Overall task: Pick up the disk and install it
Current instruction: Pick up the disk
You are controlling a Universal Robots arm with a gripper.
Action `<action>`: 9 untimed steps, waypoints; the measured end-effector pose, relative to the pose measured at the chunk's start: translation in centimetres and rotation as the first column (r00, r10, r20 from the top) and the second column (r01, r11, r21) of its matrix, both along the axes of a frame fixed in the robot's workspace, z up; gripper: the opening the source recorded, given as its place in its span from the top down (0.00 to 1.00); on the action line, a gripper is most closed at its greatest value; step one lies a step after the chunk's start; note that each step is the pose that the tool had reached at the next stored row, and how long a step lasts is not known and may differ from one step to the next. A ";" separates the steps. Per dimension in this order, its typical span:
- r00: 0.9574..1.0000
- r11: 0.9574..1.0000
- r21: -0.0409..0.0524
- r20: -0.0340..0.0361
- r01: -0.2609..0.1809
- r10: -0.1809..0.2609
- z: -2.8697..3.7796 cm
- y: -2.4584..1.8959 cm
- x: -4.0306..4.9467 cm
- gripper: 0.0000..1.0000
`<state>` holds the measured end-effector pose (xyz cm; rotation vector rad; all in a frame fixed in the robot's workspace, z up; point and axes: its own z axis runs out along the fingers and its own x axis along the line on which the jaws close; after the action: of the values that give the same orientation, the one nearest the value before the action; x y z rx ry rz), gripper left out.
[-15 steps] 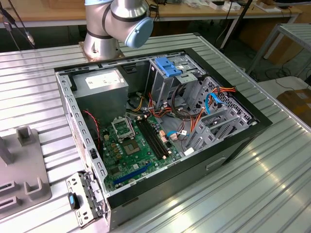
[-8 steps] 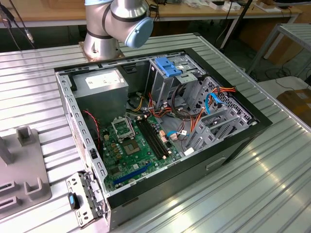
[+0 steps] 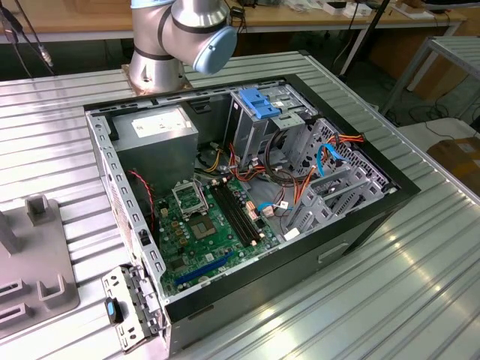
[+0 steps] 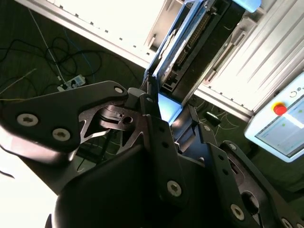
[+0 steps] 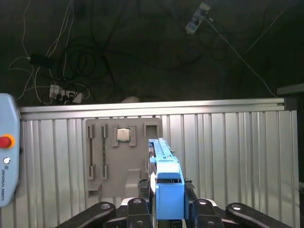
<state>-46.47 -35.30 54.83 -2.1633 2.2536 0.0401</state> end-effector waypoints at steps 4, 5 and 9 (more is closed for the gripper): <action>1.000 1.000 0.000 0.000 0.000 0.000 0.00 0.00 1.48 0.63; 1.000 1.000 0.000 0.000 0.000 0.000 0.00 0.00 1.89 0.63; 1.000 1.000 0.000 0.000 0.000 0.000 0.01 0.00 3.33 0.63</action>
<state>-43.13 -35.30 54.84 -2.1634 2.2537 0.0401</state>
